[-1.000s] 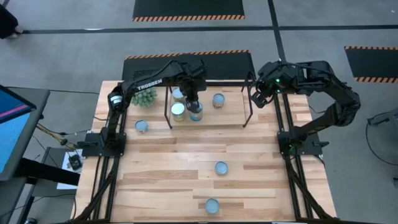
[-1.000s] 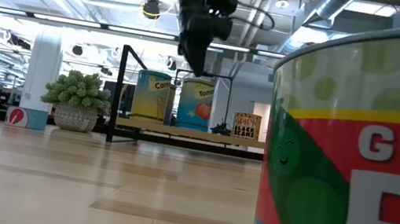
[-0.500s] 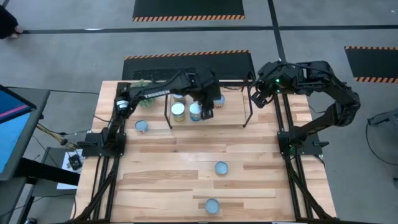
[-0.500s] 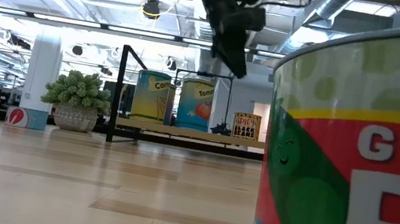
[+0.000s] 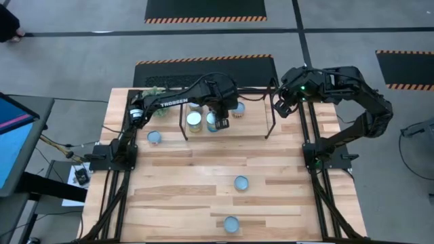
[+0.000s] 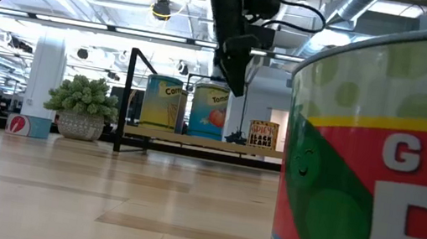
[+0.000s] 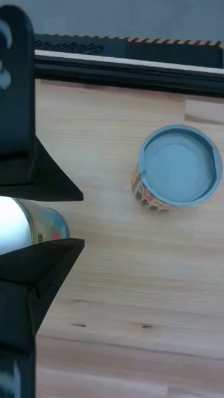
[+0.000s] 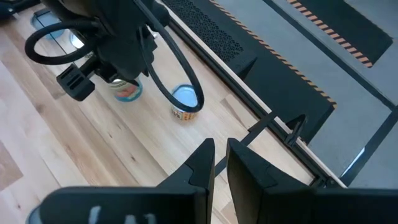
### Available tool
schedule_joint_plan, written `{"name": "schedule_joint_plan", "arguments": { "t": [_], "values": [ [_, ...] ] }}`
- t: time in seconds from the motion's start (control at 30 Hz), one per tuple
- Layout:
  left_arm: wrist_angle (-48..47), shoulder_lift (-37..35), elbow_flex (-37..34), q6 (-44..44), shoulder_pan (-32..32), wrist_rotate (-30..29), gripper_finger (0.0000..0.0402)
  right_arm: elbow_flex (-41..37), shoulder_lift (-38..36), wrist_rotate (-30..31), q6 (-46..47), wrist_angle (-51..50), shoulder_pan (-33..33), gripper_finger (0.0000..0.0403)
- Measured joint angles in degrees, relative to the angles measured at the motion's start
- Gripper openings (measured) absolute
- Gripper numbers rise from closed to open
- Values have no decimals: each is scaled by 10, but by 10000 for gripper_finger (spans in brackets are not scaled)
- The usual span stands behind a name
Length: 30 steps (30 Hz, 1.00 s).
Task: Pick and place cans onto a shelf
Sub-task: Put the canned tomato on the shelf, then put the canned tuna on the shelf
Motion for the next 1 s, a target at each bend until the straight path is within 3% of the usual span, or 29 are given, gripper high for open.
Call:
{"name": "schedule_joint_plan", "arguments": {
  "t": [0.63,0.87,1.0],
  "values": [
    [-32,0,7,0,-2,-14,96,0,0,0,-1,0,0,65],
    [-40,-1,57,-4,-7,-8,96,0,0,0,-1,0,0,65],
    [-136,-2,117,-18,-12,-7,96,0,0,0,1,0,0,65]
  ]
}}
